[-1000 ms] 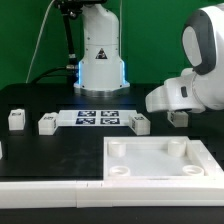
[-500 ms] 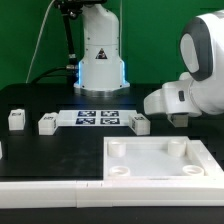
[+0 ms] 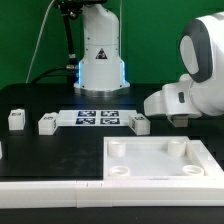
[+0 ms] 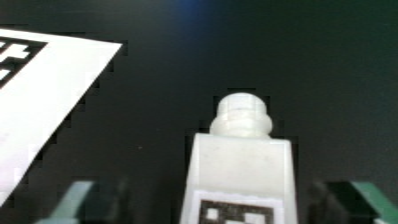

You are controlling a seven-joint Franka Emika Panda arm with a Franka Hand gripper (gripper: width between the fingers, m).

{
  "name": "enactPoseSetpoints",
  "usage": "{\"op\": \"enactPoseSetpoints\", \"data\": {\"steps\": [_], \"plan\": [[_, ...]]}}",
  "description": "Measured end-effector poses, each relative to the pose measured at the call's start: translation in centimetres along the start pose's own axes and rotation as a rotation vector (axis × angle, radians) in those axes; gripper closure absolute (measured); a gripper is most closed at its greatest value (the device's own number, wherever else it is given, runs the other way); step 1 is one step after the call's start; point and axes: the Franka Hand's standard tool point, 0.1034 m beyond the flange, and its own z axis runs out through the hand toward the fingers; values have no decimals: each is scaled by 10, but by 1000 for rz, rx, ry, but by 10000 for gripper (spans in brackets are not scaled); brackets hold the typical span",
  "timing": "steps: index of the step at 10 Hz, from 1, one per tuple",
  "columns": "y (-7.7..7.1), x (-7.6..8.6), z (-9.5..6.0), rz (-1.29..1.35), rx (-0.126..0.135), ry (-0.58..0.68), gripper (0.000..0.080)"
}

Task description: Assemble one leg

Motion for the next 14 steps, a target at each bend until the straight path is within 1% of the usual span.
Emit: {"op": "enactPoseSetpoints", "data": {"steps": [1, 2, 8, 9, 10, 12, 13, 14], "plan": [[0, 0, 0, 0, 0, 0, 422], [0, 0, 0, 0, 0, -1, 514], [0, 0, 0, 0, 0, -1, 512], [1, -4, -2, -10, 2, -7, 512], [5, -15, -13, -20, 4, -13, 512], [11, -40, -38, -14, 0, -22, 512], [14, -49, -50, -10, 4, -25, 511], [15, -49, -57, -7, 8, -4, 511]]}}
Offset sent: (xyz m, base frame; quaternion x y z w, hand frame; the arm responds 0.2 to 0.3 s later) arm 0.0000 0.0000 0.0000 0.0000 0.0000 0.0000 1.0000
